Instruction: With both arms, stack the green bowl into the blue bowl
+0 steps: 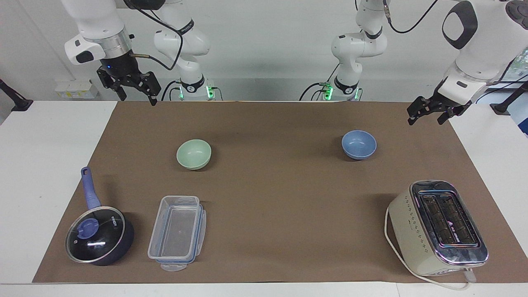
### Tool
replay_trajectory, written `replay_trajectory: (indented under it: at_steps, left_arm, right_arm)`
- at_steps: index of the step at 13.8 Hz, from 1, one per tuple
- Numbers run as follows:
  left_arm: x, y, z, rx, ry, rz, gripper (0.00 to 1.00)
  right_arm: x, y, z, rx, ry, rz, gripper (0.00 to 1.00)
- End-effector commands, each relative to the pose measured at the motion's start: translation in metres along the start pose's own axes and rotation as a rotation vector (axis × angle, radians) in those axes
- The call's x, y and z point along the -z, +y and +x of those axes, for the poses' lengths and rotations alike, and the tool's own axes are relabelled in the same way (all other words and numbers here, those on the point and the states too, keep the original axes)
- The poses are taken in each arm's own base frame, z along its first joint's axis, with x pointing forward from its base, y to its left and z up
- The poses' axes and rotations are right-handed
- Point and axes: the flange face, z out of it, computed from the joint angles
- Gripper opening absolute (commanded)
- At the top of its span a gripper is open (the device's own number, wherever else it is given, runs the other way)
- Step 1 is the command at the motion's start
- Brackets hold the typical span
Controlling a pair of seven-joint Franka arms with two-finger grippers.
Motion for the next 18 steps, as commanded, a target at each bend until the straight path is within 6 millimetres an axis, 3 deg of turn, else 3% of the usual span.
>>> replay_trajectory:
  at_steps: [1, 3, 6, 9, 18]
  left_arm:
    - [0.006, -0.003, -0.003, 0.012, -0.007, 0.01, 1.0]
    - [0.004, -0.001, -0.009, 0.009, -0.031, 0.01, 1.0]
    - [-0.017, 0.007, -0.029, 0.007, -0.005, -0.011, 1.0]
    - [-0.057, 0.002, -0.056, 0.011, 0.017, -0.006, 1.0]
    - [-0.163, 0.006, -0.093, 0.022, 0.045, -0.021, 1.0]
  right_arm:
    - [0.003, 0.004, 0.0, 0.012, -0.01, 0.02, 1.0]
    - [0.003, 0.004, 0.0, 0.012, -0.01, 0.02, 1.0]
    - [0.003, 0.004, 0.0, 0.011, -0.01, 0.02, 1.0]
    - [0.003, 0.004, 0.0, 0.012, -0.01, 0.02, 1.0]
    - [0.003, 0.004, 0.0, 0.011, -0.01, 0.02, 1.0]
